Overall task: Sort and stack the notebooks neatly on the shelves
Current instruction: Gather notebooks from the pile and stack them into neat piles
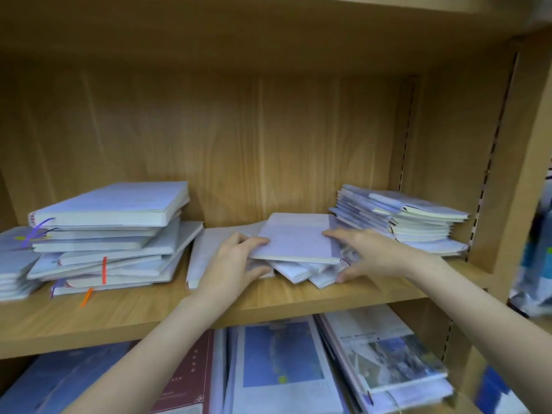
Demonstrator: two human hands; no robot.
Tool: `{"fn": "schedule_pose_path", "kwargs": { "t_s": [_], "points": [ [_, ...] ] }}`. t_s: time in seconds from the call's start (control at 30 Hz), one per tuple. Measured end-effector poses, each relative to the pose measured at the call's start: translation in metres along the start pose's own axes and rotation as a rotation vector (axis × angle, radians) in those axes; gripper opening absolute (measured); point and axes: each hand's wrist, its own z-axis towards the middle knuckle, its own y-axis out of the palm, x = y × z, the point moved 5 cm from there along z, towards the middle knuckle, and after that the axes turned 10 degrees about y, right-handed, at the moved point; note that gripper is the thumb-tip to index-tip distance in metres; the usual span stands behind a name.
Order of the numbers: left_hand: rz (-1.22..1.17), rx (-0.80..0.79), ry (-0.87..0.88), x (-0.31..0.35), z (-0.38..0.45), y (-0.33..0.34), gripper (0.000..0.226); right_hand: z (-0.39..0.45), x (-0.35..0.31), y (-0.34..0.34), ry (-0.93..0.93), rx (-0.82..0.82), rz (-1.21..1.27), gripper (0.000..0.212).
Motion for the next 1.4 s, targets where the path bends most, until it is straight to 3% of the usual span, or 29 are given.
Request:
{"fn": "schedule_pose_path", "kwargs": {
  "t_s": [0.13,0.27,0.4,0.5,0.57,0.63,0.73,0.83,0.93,1.1,1.2,1.23,1.3,1.33,1.4],
  "points": [
    [0.121,0.076,0.086,0.006,0.010,-0.012,0.028,-0.001,0.011,0.000,0.002,0.119,0.196,0.097],
    [0.246,0.285,0.109,0.010,0.008,-0.045,0.006,-0.005,0.002,-0.002,0.024,0.238,0.085,0.091],
    [0.427,0.460,0.098,0.010,-0.005,-0.082,0.026,-0.012,-0.007,0.004,0.018,0.391,-0.220,0.057],
    [0.482,0.457,0.128,0.012,-0.017,-0.093,0.032,-0.020,-0.013,0.003,0.019,0.480,-0.221,0.043],
    [0.501,0.417,0.135,0.010,-0.025,-0.091,0.033,-0.027,-0.028,0.003,-0.097,0.643,-0.170,0.037],
    [0.487,0.366,0.130,0.006,-0.032,-0.088,0.034,-0.034,-0.049,0.003,-0.255,0.846,-0.098,0.041],
    [0.489,0.294,0.105,-0.002,-0.035,-0.086,0.027,-0.031,-0.071,-0.003,-0.318,0.930,-0.041,0.040],
    [0.326,0.342,0.002,-0.011,-0.037,-0.092,0.013,-0.020,-0.057,-0.018,-0.232,0.931,0.015,0.040],
    [0.187,0.340,0.027,-0.003,-0.029,-0.085,0.016,-0.021,-0.057,-0.010,-0.319,0.898,-0.005,0.040],
    [-0.067,0.041,0.100,0.009,-0.018,-0.055,0.023,-0.035,-0.083,0.018,-0.501,0.859,0.038,0.038],
    [-0.260,0.015,-0.013,-0.015,-0.038,-0.051,0.037,-0.030,-0.063,0.002,-0.434,0.842,0.209,0.037],
    [-0.365,0.014,-0.065,-0.022,-0.046,-0.049,0.046,-0.023,-0.056,-0.004,-0.370,0.773,0.225,0.038],
    [-0.521,-0.037,-0.146,-0.027,-0.057,-0.040,0.067,-0.005,-0.045,-0.004,-0.224,0.470,0.255,0.044],
    [-0.523,-0.073,-0.155,-0.026,-0.060,-0.036,0.081,0.005,-0.041,0.001,-0.158,0.299,0.272,0.052],
    [-0.459,-0.110,-0.161,-0.026,-0.062,-0.031,0.095,0.017,-0.041,0.008,-0.110,0.109,0.314,0.059]
  ]
}}
